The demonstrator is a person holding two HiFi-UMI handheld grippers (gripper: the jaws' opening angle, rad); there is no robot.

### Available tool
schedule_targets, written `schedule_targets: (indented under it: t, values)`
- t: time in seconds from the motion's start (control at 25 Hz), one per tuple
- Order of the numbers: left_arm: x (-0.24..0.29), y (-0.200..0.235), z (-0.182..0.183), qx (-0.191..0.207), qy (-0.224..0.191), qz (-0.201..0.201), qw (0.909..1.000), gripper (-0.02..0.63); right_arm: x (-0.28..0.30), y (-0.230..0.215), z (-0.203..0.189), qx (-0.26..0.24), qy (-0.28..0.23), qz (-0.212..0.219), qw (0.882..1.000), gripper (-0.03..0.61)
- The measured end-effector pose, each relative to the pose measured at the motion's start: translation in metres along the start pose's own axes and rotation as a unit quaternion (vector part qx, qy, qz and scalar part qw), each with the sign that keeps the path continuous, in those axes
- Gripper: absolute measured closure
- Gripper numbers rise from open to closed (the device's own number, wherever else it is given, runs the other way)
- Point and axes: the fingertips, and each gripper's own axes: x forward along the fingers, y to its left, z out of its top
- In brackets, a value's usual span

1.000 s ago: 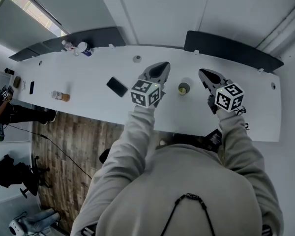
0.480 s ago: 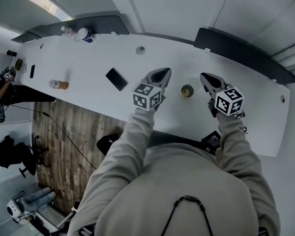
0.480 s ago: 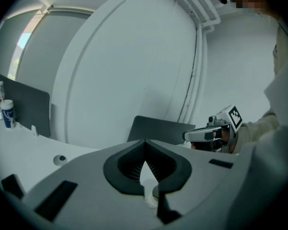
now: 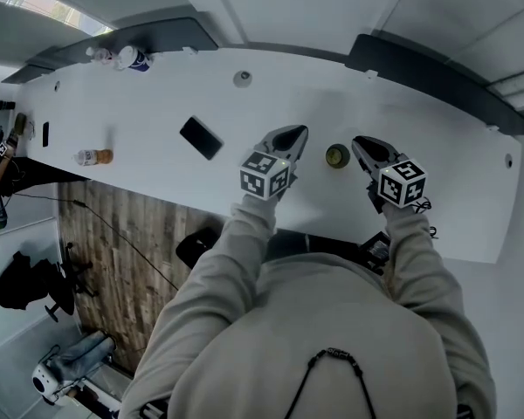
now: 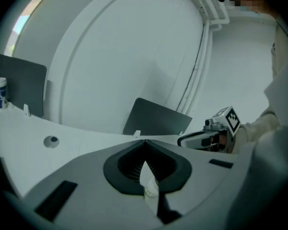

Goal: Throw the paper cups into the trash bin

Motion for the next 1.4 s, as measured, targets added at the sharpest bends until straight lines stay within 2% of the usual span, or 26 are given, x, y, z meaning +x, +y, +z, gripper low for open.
schedule_targets:
  t: [0.12,0.28,0.44,0.68,1.0,1.16,1.24,1.32,1.4]
  values:
    - [0.004,0.006,-0.015,-0.012,0.009,-0.004,0.9999,0.615,0.008,-0.004,-0.021,0.002,0.025,-0.011,1.0,0.551]
    - [0.009,0.009,-0.031,-0.024,0.019,-0.011,0.9995,0.615,0.014,-0.012,-0.047,0.025,0.051,-0.021,0.998,0.476]
    - [0.013,0.013,-0.044,-0.031,0.031,-0.015,0.9989,0.615,0.021,-0.022,-0.067,0.032,0.073,-0.035,0.996,0.442]
    - [0.015,0.016,-0.058,-0.038,0.04,-0.015,0.9984,0.615,0.033,-0.028,-0.092,0.033,0.109,-0.038,0.993,0.442]
    - [0.015,0.021,-0.072,-0.048,0.049,-0.015,0.9975,0.615,0.05,-0.032,-0.1,-0.039,0.151,-0.054,0.986,0.442]
    - [0.015,0.021,-0.075,-0.047,0.05,-0.015,0.9975,0.615,0.053,-0.036,-0.106,-0.045,0.156,-0.057,0.985,0.443]
    - [0.013,0.021,-0.077,-0.046,0.052,-0.014,0.9975,0.615,0.054,-0.038,-0.106,-0.051,0.157,-0.06,0.984,0.462]
    - [0.01,0.021,-0.081,-0.041,0.06,-0.013,0.9973,0.615,0.054,-0.039,-0.106,-0.063,0.16,-0.065,0.983,0.523]
    - [0.005,0.022,-0.086,-0.038,0.068,-0.011,0.9969,0.615,0.054,-0.039,-0.104,-0.072,0.159,-0.066,0.982,0.531]
